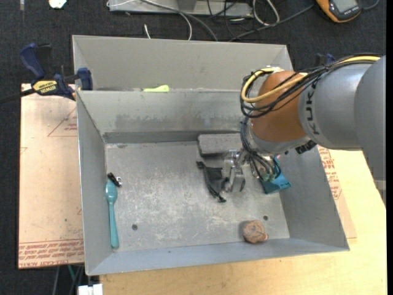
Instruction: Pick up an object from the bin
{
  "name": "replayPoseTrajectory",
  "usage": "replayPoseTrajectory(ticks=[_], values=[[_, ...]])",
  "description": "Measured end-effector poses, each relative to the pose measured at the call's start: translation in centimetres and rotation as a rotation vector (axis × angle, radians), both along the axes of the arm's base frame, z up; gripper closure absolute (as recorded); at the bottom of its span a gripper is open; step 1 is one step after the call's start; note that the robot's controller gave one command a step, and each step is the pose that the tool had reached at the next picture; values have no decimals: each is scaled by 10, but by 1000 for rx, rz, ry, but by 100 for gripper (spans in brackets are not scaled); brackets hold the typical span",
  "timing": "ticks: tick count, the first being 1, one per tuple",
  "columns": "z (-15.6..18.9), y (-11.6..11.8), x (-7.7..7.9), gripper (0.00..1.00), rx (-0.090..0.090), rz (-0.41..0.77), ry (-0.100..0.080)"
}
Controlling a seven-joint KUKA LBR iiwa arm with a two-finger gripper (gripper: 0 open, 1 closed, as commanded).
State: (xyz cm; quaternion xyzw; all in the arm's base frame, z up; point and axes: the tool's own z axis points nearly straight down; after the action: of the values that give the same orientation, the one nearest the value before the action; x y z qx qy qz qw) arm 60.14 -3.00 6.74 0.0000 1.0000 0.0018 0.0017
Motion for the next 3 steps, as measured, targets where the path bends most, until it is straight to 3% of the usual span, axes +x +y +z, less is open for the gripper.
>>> replayPoseTrajectory(ticks=[1, 2, 3], values=[[25, 0, -3, 100, 0, 0, 8], [59, 0, 0, 100, 0, 0, -1], [92, 0, -2, 100, 1, 0, 6]])
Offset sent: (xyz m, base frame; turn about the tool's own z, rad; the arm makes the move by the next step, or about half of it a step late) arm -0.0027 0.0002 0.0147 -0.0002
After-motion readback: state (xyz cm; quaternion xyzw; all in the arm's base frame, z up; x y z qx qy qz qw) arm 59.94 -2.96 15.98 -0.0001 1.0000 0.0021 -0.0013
